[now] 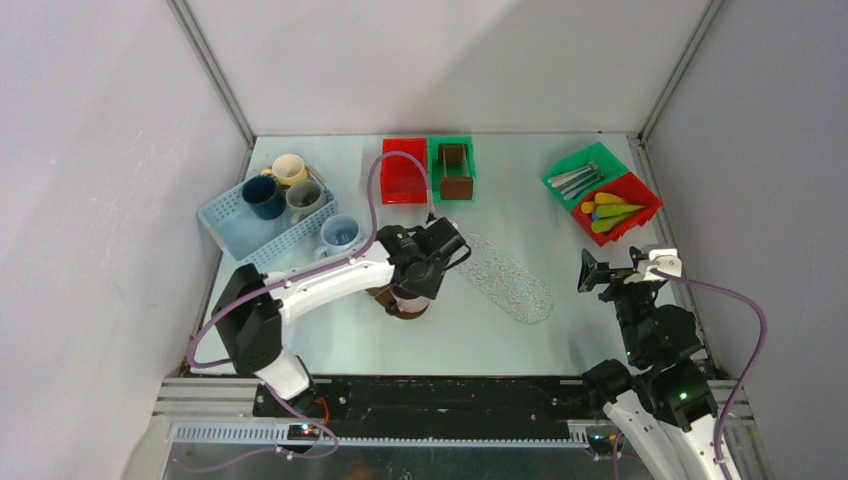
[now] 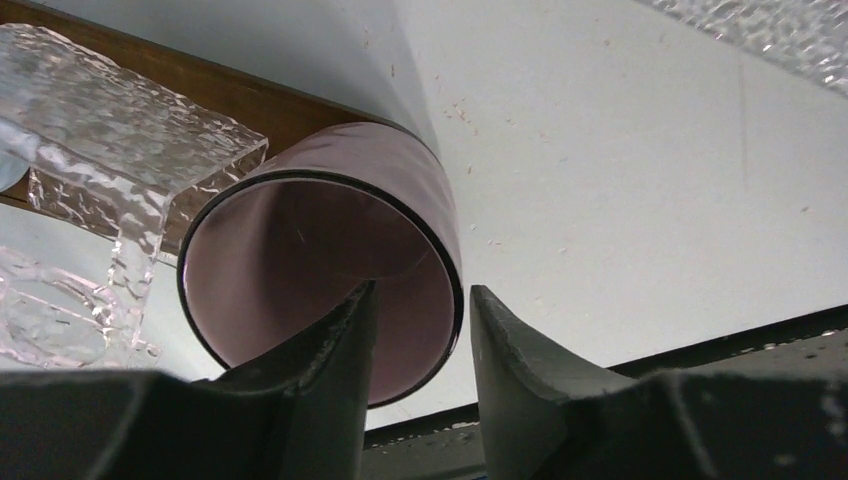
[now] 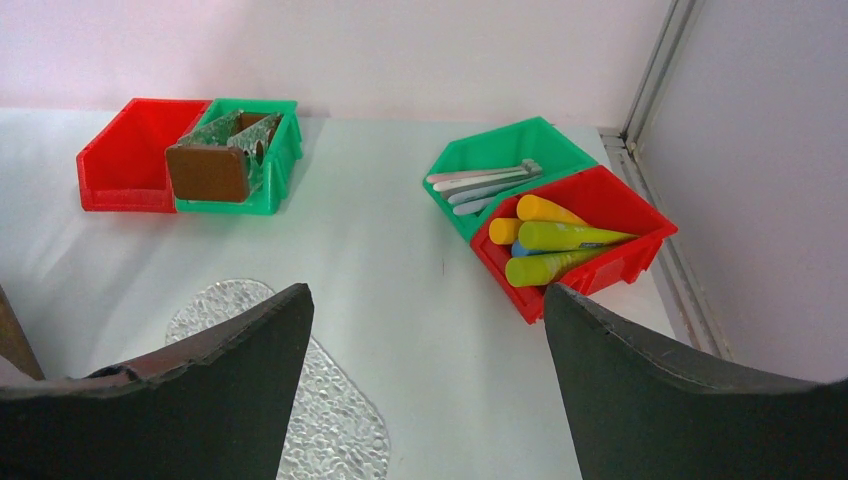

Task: Prepare toiletry sets of a toothbrush and toothpaste on the tray
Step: Adjust the cup on the tray.

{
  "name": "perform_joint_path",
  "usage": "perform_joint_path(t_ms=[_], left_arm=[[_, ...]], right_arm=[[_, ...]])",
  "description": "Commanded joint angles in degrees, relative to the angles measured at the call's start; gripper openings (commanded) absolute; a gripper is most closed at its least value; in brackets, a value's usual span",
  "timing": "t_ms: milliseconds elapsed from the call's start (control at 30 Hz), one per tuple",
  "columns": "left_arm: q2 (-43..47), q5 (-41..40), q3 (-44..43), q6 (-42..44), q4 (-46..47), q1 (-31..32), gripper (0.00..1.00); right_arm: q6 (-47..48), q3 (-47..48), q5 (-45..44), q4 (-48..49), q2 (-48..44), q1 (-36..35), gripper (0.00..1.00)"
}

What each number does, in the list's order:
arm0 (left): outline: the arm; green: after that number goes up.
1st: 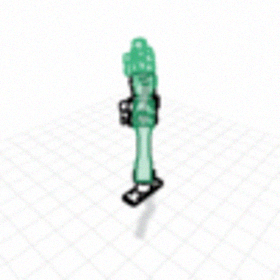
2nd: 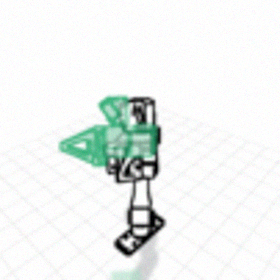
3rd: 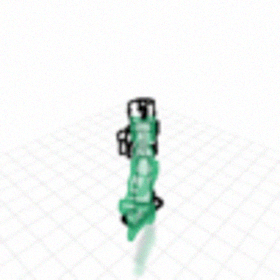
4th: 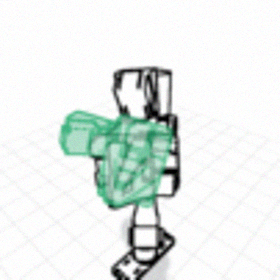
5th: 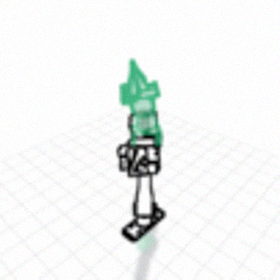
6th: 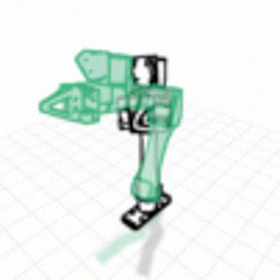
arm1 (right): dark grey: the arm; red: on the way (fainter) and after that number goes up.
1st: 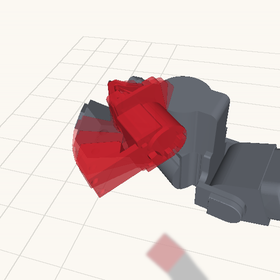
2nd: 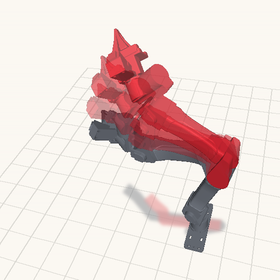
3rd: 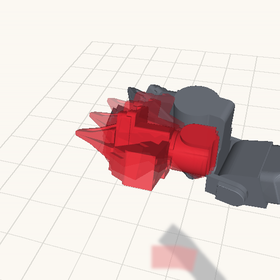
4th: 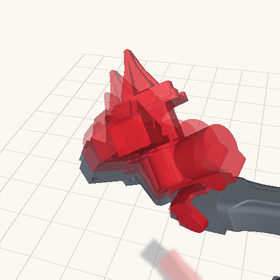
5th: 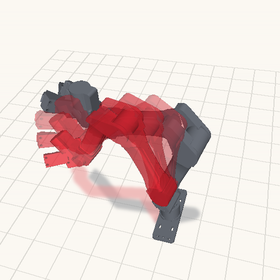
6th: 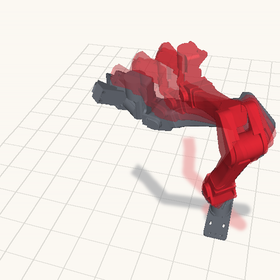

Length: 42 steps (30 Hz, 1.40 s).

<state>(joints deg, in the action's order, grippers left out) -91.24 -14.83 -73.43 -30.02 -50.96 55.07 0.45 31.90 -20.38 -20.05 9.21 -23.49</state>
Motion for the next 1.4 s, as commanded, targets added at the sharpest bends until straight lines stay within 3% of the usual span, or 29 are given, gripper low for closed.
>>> perform_joint_path(t_ms=[0,200,533,1367], left_arm=[[-0.9,0.1,0.8,2.7,1.3,0.3,0.42],[-0.4,0.5,1.1,4.3,0.6,0.3,0.21],[-0.1,-1.4,0.7,7.9,-1.7,0.3,0.02],[-2.9,-4.0,-2.2,13.8,1.7,0.3,0.0]], right_arm=[[-0.2,0.0,-1.0,0.6,0.3,-0.1,0.88],[-0.2,0.0,-1.0,0.6,0.4,-0.1,0.88],[-0.2,0.0,-1.0,0.6,0.5,-0.1,0.88],[-0.2,-0.1,-1.1,0.8,0.3,-0.1,0.88]])
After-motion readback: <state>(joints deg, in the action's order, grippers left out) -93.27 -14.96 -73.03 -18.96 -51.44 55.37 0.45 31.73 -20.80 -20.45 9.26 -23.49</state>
